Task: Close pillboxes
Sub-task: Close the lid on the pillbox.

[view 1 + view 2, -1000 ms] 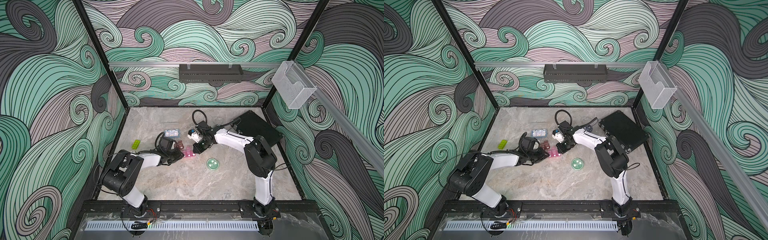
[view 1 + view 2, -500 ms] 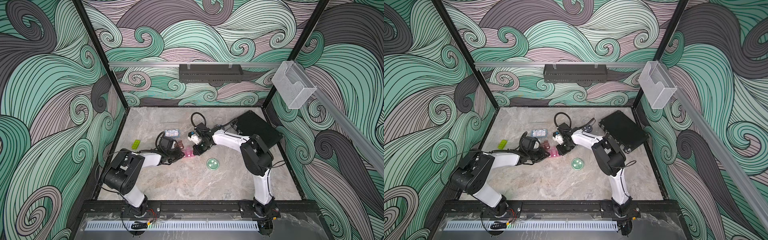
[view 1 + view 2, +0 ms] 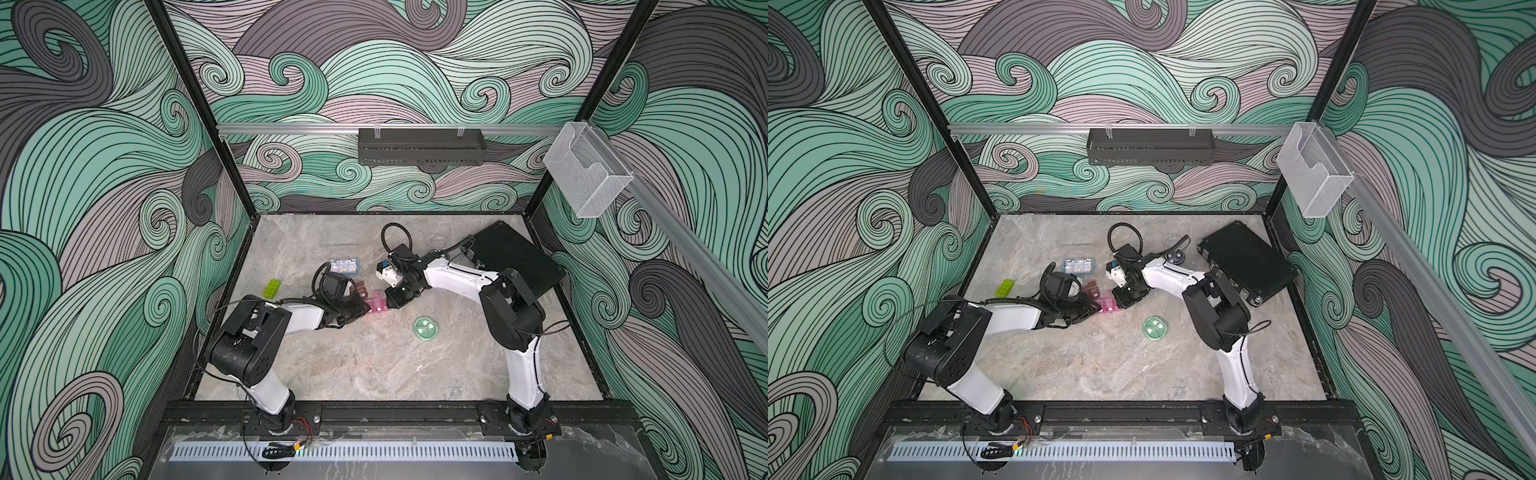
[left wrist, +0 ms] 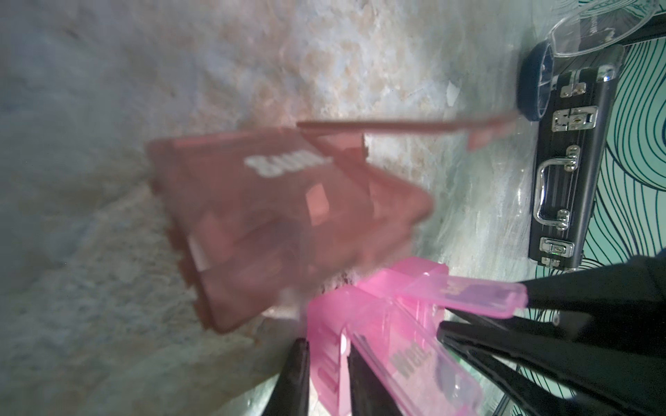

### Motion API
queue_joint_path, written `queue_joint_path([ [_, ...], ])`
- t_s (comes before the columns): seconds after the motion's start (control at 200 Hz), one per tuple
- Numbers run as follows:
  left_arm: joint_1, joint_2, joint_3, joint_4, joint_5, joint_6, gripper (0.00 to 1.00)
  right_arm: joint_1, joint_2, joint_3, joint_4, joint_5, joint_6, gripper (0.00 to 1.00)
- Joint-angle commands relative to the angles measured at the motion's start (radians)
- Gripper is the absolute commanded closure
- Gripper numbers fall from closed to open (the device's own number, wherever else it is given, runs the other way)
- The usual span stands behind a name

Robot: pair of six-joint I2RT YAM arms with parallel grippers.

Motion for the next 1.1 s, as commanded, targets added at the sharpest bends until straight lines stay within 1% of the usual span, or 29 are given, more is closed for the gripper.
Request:
queue_joint_path([
  [0.0,-0.006,0.037,0.013,-0.02,0.006,-0.006,0.78,0.007,0.047,0.014,-0.027,0.015,0.003,0.79],
  [0.791,-0.008,0.089,0.016,0.008,0.022,-0.014,0.79,0.038,0.124,0.066,-0.102,0.076,0.002,0.79],
  [1.096,-0.008,0.097,0.019,0.009,0.037,-0.015,0.79,0.038,0.12,0.072,-0.11,0.075,0.008,0.79],
])
